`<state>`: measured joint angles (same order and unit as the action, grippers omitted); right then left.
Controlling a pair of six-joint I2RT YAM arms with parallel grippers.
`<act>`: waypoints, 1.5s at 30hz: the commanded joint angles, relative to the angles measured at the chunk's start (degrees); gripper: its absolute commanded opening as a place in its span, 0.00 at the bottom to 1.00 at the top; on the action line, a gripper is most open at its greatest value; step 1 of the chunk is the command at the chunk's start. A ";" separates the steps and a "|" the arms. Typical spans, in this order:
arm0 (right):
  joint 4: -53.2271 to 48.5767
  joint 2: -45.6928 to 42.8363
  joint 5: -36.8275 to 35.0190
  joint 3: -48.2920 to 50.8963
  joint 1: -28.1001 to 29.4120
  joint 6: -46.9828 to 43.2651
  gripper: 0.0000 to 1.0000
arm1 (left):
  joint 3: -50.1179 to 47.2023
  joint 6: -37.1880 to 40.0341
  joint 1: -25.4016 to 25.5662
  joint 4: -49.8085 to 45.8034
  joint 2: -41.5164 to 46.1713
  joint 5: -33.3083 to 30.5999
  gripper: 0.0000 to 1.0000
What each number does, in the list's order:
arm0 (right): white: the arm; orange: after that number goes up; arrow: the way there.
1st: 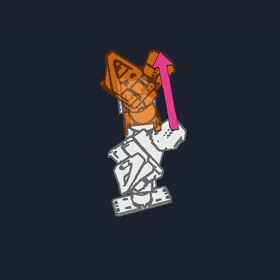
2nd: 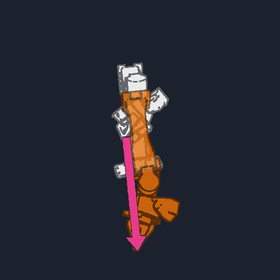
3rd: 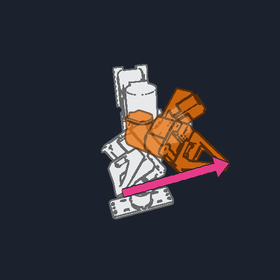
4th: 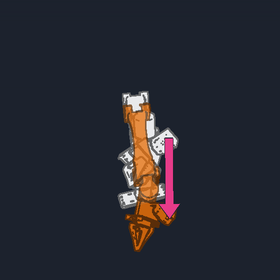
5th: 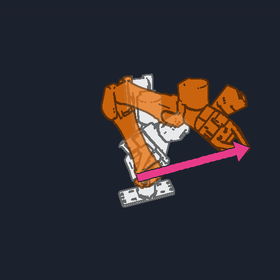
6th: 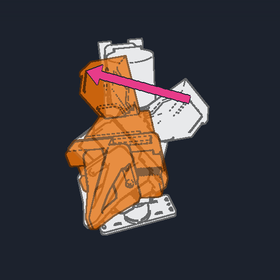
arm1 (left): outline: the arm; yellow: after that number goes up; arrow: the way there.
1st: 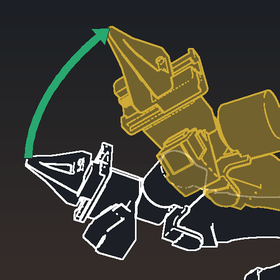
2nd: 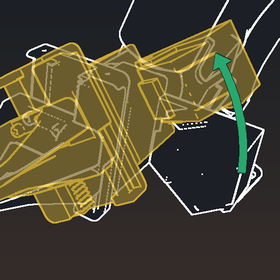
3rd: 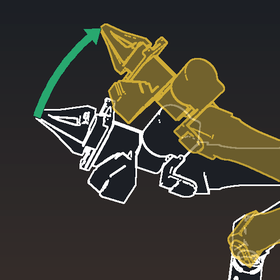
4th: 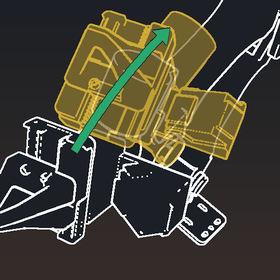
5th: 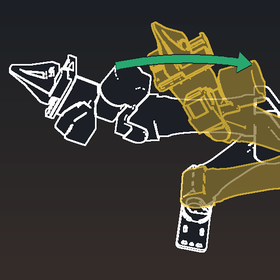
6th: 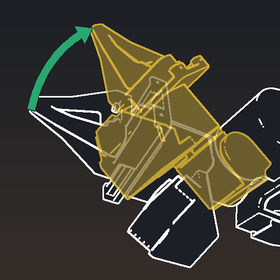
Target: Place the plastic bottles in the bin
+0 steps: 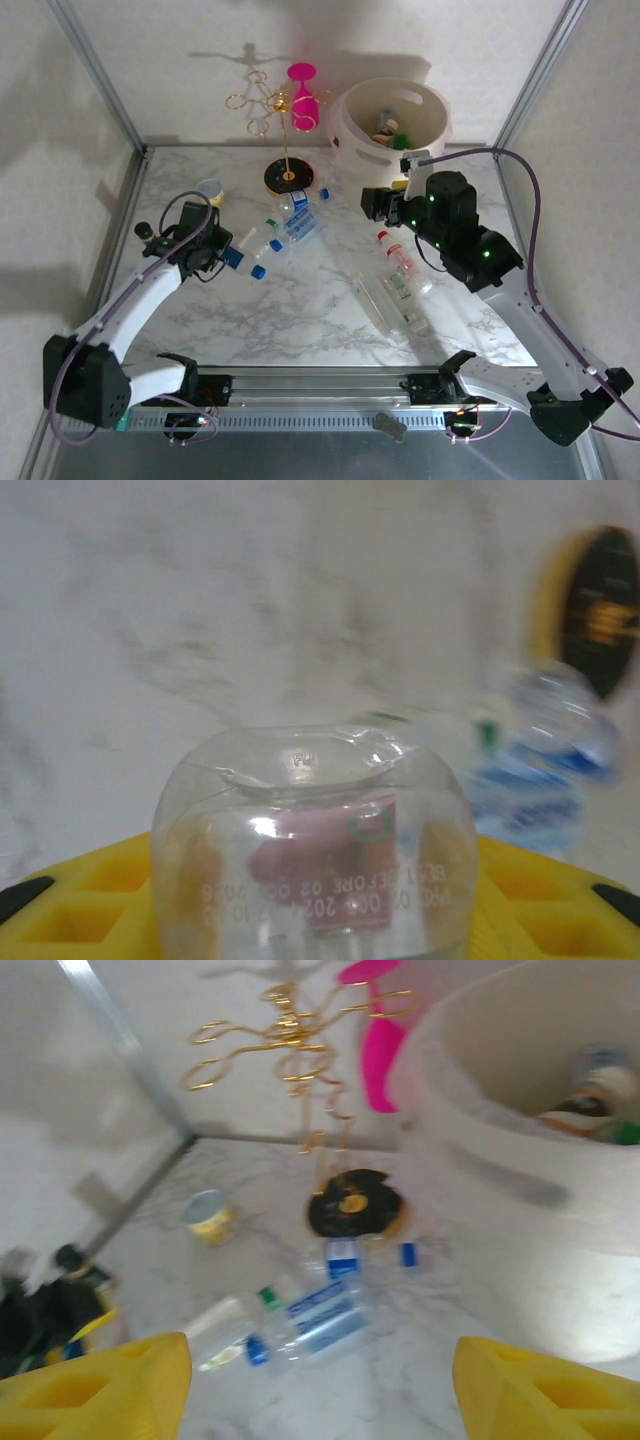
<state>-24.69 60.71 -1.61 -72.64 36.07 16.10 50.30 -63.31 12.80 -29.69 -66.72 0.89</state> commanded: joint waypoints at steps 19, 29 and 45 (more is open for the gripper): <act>26.77 3.31 47.12 7.72 0.69 20.01 0.83 | 4.08 9.63 15.38 62.20 3.61 41.83 0.44; 38.26 4.30 55.82 12.10 0.67 25.69 0.85 | 5.33 9.52 19.23 65.70 2.54 42.53 0.42; 50.90 4.68 56.07 16.43 0.77 34.42 0.61 | 5.75 10.87 21.37 64.70 1.81 40.46 0.42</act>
<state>19.44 65.36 52.80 -57.25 36.32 47.11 53.91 -53.52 33.50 32.42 -64.73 41.39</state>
